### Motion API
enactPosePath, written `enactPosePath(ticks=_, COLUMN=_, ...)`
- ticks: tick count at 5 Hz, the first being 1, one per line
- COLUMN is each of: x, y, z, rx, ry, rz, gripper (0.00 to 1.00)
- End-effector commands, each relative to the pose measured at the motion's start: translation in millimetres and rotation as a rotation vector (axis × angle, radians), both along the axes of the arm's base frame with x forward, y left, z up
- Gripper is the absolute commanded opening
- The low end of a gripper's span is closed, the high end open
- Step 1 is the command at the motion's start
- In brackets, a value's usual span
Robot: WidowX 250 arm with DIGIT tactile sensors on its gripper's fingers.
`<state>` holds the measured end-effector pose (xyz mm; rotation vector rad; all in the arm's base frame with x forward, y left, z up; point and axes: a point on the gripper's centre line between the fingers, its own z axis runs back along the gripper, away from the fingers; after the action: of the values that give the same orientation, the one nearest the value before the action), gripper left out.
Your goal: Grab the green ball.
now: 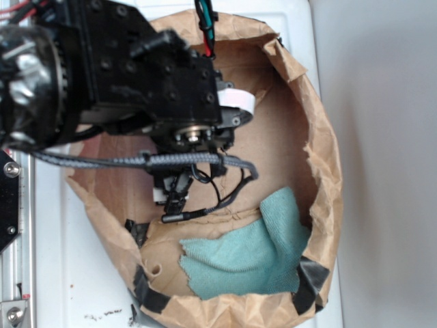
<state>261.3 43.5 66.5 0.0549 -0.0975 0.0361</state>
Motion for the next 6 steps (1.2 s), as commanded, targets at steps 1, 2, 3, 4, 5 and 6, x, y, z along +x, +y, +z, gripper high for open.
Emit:
enactPosePath(ticks=1, x=20.9, y=1.0, z=-0.8, rx=0.051, ry=-0.053, rz=0.055, gripper=1.0)
enactPosePath(ticks=2, x=27.0, y=-1.5, z=-5.5, rx=0.06, ry=-0.056, rz=0.058, gripper=1.0)
enactPosePath(ticks=3, x=30.2, y=-8.9, z=-16.2, rx=0.075, ry=-0.07, rz=0.052, gripper=1.0)
enactPosePath(ticks=4, x=29.4, y=-12.3, z=-23.9, rx=0.095, ry=-0.068, rz=0.039, gripper=1.0)
enactPosePath(ticks=5, x=31.3, y=-10.5, z=-33.3, rx=0.124, ry=-0.063, rz=0.058, gripper=1.0)
enactPosePath(ticks=6, x=33.9, y=-7.3, z=-44.1, rx=0.16, ry=-0.068, rz=0.086, gripper=1.0)
